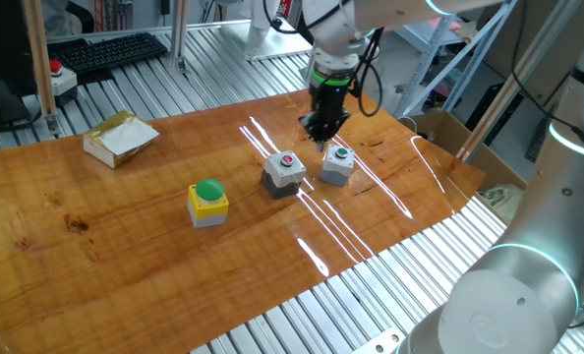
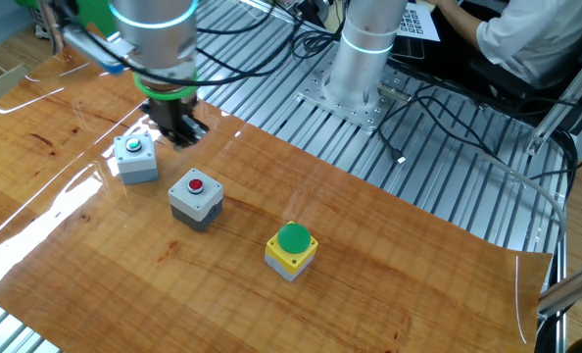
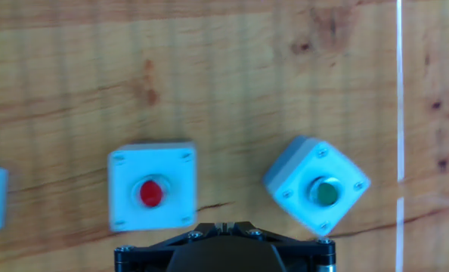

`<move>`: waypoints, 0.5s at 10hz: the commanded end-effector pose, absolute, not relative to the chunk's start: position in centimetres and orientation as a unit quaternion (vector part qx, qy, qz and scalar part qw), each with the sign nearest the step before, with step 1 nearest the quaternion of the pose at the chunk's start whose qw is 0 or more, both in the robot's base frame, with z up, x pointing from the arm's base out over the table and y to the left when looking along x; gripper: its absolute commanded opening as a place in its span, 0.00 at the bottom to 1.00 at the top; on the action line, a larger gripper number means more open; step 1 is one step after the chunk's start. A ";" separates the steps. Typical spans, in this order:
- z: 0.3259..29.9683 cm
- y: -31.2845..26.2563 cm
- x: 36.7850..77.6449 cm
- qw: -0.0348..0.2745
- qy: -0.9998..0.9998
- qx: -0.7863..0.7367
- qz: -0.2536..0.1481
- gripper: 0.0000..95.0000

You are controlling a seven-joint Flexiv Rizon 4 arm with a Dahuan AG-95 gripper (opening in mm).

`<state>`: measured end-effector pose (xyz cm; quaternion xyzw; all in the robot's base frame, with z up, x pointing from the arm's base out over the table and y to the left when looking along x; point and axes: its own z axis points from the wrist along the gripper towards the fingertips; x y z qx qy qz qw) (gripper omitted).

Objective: Press three buttons from left to right in sequence

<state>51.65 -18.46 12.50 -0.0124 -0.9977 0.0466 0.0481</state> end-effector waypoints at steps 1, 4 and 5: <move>12.2 -19.8 52.3 0.050 -0.998 -0.005 0.043 0.00; 12.0 -20.8 52.8 0.050 -0.998 -0.016 0.040 0.40; 11.9 -21.0 52.9 0.049 -0.998 -0.017 0.040 0.60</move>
